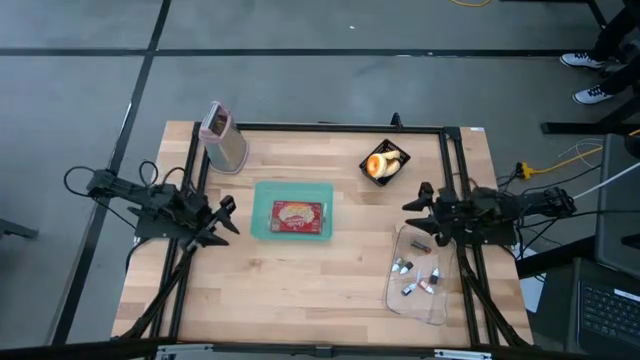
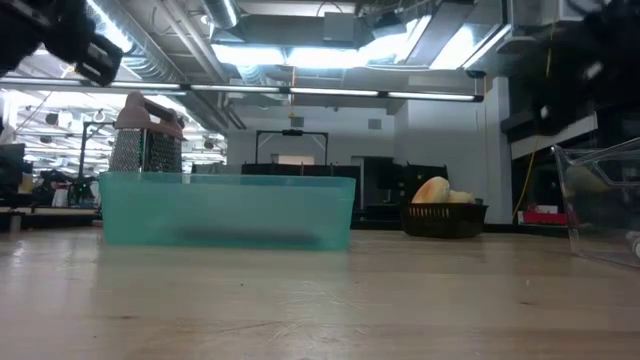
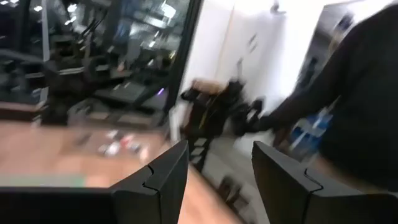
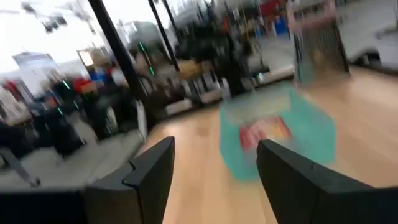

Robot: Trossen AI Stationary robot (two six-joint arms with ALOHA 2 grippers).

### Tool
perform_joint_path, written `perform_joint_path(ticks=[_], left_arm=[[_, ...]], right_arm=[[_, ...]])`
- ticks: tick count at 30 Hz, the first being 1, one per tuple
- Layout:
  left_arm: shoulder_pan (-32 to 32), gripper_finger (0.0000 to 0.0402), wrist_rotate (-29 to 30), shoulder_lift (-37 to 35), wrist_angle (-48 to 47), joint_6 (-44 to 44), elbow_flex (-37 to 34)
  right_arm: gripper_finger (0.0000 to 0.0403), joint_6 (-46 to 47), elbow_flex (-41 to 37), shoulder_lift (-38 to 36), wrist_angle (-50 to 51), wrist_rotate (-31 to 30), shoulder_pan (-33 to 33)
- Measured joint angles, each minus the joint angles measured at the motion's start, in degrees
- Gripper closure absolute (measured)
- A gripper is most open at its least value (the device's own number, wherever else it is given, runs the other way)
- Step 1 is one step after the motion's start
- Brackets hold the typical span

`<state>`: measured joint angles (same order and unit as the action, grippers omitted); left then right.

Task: Pick & Place Food Item
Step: Return to Home Position

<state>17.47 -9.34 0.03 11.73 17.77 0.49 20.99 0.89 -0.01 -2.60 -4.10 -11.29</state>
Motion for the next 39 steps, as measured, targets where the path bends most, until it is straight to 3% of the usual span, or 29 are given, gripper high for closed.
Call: perform_joint_path(ticks=[5, 13, 23, 34, 39], left_arm=[[0.0, 0.0231, 4.0, 0.0, -9.7, -4.5, 0.0], [0.0, 0.0226, 9.5, 5.6, -11.2, -17.2, 0.0], [-0.3, 0.0231, 9.6, 15.0, -11.2, -11.8, 0.0], [-0.3, 0.0227, 9.6, 15.3, -11.1, -11.0, 0.0], [-0.3, 0.0231, 9.6, 15.3, -11.1, -11.0, 0.0]], right_arm=[[0.0177, -3.9, 0.0, 0.0, 1.7, 2.9, 0.0], [0.0177, -15.0, 0.0, 3.0, 2.1, 4.1, 0.0], [0.0177, -12.4, 0.0, 7.9, 2.1, 4.1, 0.0], [0.0177, -23.0, 0.0, 8.4, 2.0, 4.1, 0.0], [0.0177, -23.1, 0.0, 8.4, 2.1, 4.1, 0.0]])
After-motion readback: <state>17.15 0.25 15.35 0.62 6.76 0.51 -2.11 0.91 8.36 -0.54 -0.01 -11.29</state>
